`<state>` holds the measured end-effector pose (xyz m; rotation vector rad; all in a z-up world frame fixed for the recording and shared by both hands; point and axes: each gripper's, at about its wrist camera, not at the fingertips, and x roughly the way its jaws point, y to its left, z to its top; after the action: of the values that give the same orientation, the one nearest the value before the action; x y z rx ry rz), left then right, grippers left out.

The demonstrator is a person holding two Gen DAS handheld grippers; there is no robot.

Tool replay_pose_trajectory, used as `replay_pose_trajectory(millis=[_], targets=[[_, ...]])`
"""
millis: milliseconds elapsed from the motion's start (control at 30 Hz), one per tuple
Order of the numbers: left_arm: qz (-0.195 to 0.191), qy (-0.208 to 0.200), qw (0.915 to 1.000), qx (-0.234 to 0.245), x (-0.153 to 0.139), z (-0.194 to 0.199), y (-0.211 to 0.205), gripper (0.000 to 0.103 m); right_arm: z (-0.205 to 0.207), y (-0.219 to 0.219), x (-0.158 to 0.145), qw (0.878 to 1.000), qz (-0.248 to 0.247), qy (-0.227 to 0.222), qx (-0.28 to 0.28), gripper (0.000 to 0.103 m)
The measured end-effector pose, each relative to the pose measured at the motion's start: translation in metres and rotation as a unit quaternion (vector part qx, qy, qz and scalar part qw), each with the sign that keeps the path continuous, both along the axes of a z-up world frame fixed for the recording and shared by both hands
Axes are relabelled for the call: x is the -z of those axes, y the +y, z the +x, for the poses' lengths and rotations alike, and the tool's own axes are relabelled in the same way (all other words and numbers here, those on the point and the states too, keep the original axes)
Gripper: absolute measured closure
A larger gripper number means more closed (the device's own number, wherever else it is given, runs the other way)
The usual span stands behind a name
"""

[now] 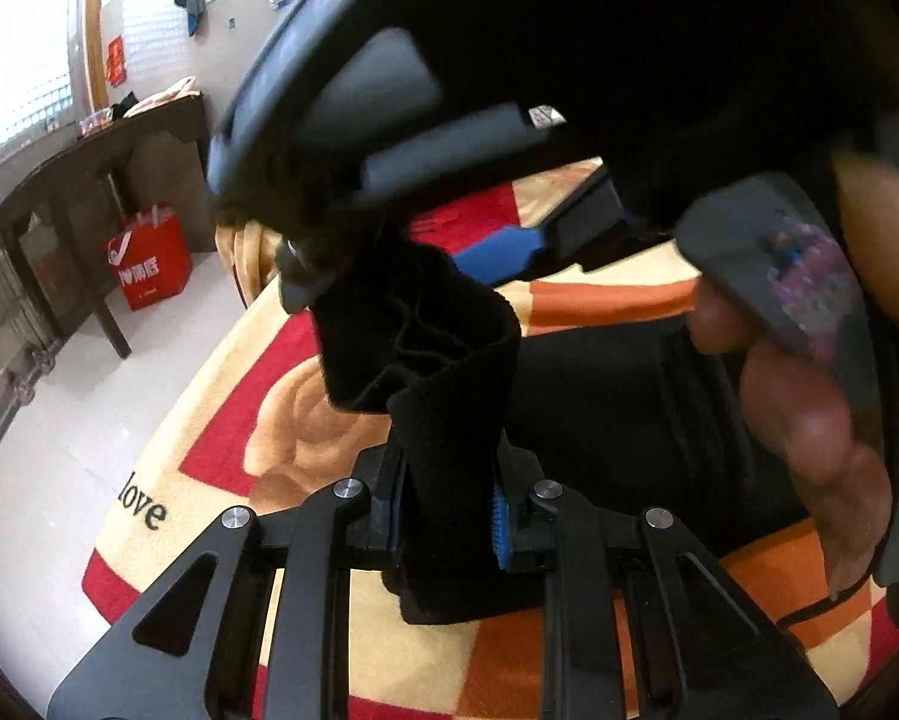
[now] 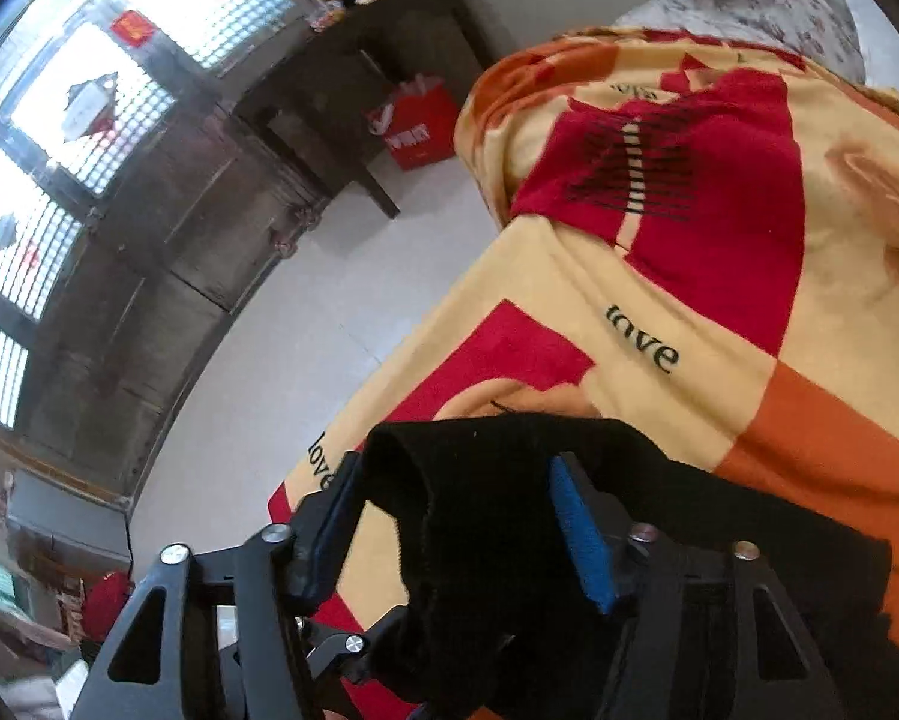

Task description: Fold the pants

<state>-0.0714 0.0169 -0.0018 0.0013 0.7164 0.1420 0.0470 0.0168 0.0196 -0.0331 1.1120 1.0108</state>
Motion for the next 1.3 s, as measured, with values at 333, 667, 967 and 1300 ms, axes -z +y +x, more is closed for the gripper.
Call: replay_pose_trajectory(millis=[333,667,967,1300], targets=[[-0.065,-0.013,0.9949,0.076,-0.034,0.003,-0.016,0.083,-0.012,-0.086,-0.034,0.995,0.041,-0.076,0.059,0.084],[-0.111,0.015,0.9737,0.198,-0.054,0.024,-0.094,0.083,-0.017,-0.214,-0.053,0.979,0.057,-0.100,0.168,0.085],[-0.162,0.137,0.9492,0.232,0.000,0.059,-0.144,0.064,0.010,-0.281,0.029,0.961,-0.057,-0.072,0.263,0.091],[-0.155,0.118,0.9398,0.281,-0.036,0.030,-0.108,0.043,-0.020,-0.329,0.011,0.949,0.088,-0.031,0.302,0.049]])
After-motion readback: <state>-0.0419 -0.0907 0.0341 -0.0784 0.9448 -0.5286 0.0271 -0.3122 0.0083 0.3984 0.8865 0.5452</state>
